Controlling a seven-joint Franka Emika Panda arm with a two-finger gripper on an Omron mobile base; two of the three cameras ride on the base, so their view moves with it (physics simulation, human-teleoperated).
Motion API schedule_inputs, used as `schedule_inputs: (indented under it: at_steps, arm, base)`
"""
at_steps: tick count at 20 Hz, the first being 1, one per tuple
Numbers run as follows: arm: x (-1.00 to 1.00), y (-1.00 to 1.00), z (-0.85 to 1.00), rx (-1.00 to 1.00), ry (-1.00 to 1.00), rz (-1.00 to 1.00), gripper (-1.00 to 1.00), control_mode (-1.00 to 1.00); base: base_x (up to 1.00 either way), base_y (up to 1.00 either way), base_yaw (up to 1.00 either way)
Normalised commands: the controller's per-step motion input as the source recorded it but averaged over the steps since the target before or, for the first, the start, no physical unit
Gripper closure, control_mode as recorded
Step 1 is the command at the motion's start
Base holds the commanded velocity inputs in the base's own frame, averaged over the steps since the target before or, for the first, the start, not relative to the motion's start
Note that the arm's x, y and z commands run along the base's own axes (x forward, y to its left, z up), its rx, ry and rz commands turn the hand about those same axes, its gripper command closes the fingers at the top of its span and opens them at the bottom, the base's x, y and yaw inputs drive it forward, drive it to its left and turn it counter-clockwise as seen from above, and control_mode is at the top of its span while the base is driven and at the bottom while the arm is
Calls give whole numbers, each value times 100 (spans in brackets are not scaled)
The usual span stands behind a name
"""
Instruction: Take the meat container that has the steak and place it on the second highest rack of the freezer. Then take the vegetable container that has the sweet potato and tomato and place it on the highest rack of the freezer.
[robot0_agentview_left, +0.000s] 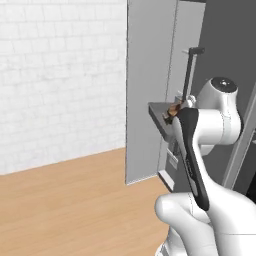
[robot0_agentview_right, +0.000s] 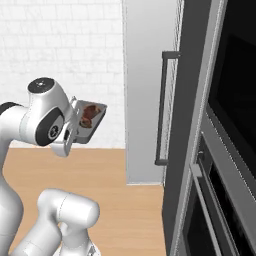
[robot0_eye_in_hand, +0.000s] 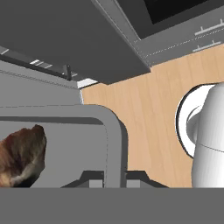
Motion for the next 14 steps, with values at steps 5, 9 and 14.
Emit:
schedule_inputs:
  at_steps: [5,9,14]
  arm:
    - [0,0,0,0,0,0,100,100]
    - [0,0,0,0,0,0,100,100]
    - [0,0,0,0,0,0,100,100]
  base:
    - [33,45,-54]
    - [39,61,-56]
    - [47,76,-48]
